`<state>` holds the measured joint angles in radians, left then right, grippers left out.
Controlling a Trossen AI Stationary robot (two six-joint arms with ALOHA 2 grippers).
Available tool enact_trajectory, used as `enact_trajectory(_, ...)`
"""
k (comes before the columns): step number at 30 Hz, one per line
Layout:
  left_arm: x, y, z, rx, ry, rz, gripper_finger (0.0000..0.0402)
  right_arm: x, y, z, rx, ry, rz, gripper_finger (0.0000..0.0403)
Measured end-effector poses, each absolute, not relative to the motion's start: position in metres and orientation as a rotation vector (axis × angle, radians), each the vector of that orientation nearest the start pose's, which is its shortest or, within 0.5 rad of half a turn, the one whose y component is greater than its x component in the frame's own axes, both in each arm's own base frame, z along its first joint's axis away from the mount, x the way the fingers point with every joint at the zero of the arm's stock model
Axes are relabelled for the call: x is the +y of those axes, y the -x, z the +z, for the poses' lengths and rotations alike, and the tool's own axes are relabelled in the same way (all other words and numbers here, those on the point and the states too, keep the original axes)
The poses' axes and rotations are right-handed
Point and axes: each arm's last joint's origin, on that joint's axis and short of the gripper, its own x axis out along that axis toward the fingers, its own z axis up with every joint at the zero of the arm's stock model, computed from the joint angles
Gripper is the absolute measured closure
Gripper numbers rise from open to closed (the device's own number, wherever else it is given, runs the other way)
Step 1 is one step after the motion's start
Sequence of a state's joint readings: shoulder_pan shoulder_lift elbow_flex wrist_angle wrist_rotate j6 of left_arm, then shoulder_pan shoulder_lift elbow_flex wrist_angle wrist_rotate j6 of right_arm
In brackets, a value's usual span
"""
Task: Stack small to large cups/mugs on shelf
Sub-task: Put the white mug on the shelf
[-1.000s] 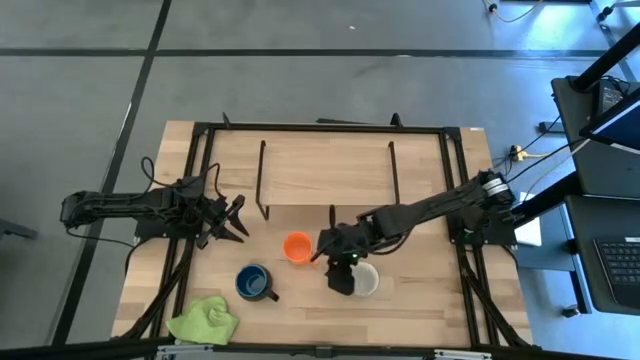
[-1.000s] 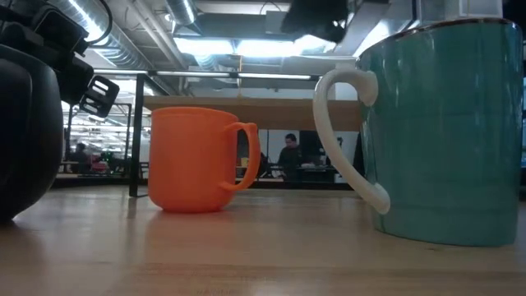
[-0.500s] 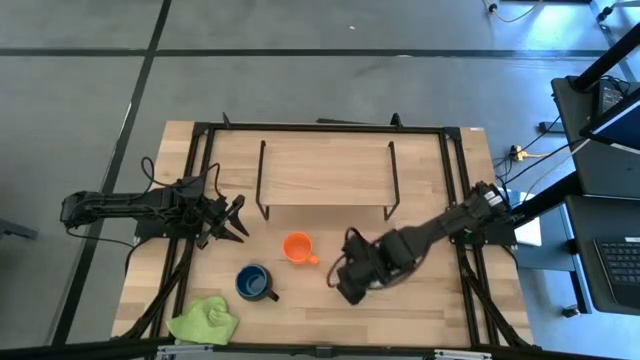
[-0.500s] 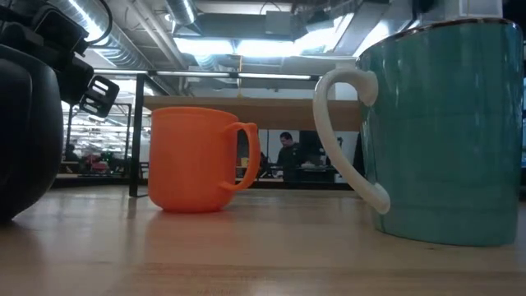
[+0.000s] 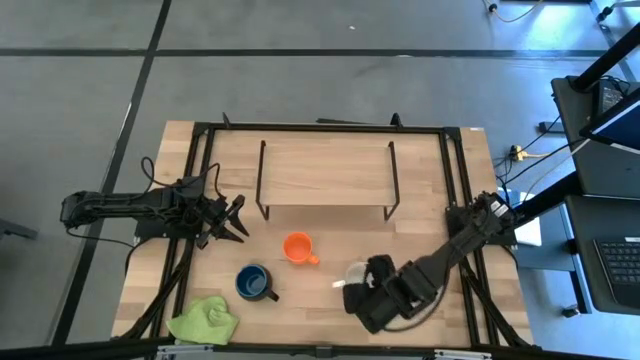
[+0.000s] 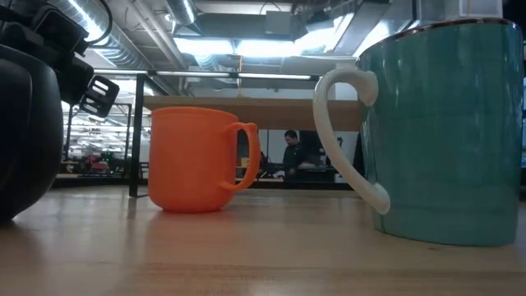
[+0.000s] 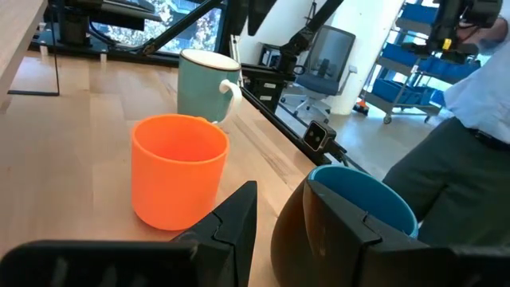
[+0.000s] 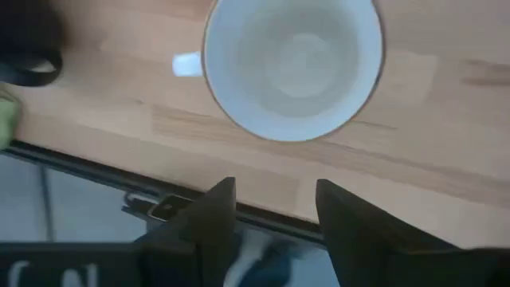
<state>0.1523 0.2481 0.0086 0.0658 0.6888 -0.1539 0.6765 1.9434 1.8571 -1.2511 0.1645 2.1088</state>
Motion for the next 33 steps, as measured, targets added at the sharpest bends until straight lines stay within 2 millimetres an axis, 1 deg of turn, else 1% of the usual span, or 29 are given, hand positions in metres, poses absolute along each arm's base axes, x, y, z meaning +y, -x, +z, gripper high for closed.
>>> enact_trajectory(2, -0.002, -0.107, 0.153, 0.202, 0.222, -0.522, 0.0302, 0.244, -0.304, 0.291, 1.009, -1.28, -0.917, 0.0227)
enact_trajectory(7, -0.002, -0.107, 0.153, 0.202, 0.222, -0.523, 0.0302, 0.248, -0.301, 0.275, 1.014, -1.278, -0.991, 0.0227)
enact_trajectory(12, -0.002, -0.107, 0.153, 0.202, 0.222, -0.523, 0.0302, 0.248, -0.301, 0.277, 0.995, -1.285, -0.985, 0.0227)
enact_trajectory(18, -0.002, -0.107, 0.153, 0.202, 0.222, -0.522, 0.0302, 0.239, -0.289, 0.274, 1.067, -1.163, -1.117, 0.0227)
enact_trajectory(22, -0.002, -0.107, 0.153, 0.202, 0.222, -0.522, 0.0302, 0.233, -0.282, 0.274, 1.084, -1.085, -1.19, 0.0227)
enact_trajectory(28, -0.002, -0.107, 0.153, 0.202, 0.222, -0.522, 0.0302, 0.227, -0.293, 0.273, 1.018, -1.102, -1.165, 0.0227)
enact_trajectory(33, -0.002, -0.107, 0.153, 0.202, 0.222, -0.522, 0.0302, 0.224, -0.301, 0.26, 1.034, -1.035, -1.203, 0.0227)
